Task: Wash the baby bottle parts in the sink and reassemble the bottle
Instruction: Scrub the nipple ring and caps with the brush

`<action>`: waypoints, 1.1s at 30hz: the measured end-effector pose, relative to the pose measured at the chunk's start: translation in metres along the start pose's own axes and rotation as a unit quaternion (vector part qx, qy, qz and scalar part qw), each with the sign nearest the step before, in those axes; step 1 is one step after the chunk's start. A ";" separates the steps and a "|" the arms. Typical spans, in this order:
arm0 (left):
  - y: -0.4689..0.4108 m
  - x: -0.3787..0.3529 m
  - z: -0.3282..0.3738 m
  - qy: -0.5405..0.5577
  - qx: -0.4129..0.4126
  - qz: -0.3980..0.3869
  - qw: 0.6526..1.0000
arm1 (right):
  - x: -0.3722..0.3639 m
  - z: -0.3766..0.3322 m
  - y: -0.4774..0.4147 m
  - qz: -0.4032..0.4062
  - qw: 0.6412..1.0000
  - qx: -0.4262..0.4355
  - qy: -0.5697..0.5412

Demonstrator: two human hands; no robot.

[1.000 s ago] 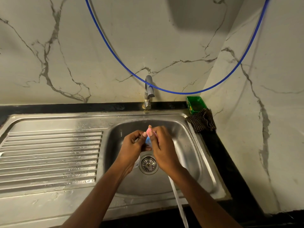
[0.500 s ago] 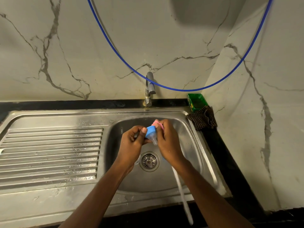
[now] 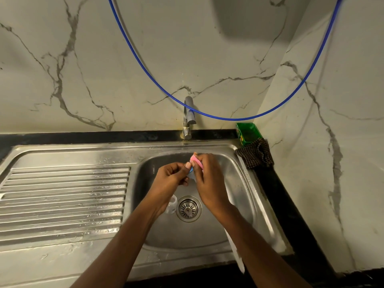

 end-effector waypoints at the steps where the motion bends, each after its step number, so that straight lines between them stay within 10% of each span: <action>1: 0.001 -0.001 -0.001 -0.003 -0.016 0.007 1.000 | -0.001 0.001 0.000 -0.001 1.000 -0.016 -0.022; 22: 0.017 0.000 -0.008 0.079 -0.117 -0.018 0.990 | 0.012 -0.004 -0.001 -0.021 0.985 -0.084 -0.146; 33: -0.005 -0.007 0.010 -0.004 0.002 -0.037 0.999 | 0.011 0.004 -0.012 0.007 0.997 -0.059 -0.038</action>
Point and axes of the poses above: each hand's wrist, its own y-axis away from the middle knuckle, its own x-axis out of the back of the hand, z = x × y, the point moved 2 cm from there along -y, towards the middle knuckle, and after that the axes turned 1 degree about x, right-handed, at the moved point
